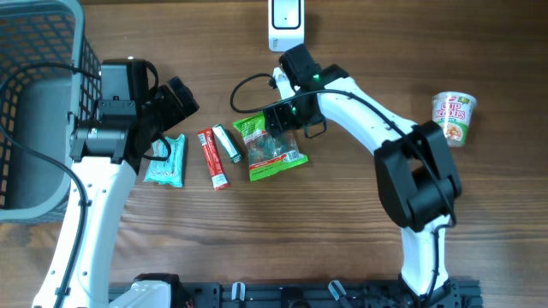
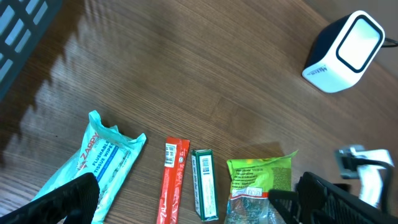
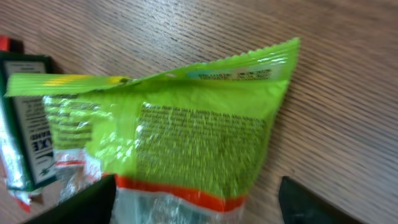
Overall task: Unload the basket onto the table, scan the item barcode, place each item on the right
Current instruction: 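Reach the right gripper over the green Haribo bag and grasp it, then lift the Haribo bag with the right gripper and shift it right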
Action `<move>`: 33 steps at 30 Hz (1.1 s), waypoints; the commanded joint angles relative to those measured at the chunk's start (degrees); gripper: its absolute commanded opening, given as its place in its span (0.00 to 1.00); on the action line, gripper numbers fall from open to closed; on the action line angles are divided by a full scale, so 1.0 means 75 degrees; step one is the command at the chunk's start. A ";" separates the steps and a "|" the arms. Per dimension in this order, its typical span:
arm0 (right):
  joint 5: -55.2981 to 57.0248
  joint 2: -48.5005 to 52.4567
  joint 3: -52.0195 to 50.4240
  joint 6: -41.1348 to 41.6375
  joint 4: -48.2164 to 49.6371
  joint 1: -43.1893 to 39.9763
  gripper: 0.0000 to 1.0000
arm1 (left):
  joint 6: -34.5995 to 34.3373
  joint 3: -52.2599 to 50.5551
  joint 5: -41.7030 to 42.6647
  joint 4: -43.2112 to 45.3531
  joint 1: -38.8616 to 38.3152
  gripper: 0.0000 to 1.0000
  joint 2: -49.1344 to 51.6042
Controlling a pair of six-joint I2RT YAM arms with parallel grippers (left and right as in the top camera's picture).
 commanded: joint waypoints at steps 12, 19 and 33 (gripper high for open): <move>-0.0484 0.0440 -0.0032 0.0012 -0.0131 0.0017 0.26 | -0.0073 0.0070 0.0032 0.0017 0.0015 1.00 -0.0029; -0.0472 -0.0012 -0.0055 0.0396 -0.0379 -0.0233 0.04 | -0.0073 0.0070 0.0032 0.0017 0.0015 1.00 -0.0029; 0.1102 -0.1055 -0.0618 0.3200 -0.1215 -0.0356 0.35 | -0.0073 0.0070 0.0032 0.0017 0.0015 1.00 -0.0029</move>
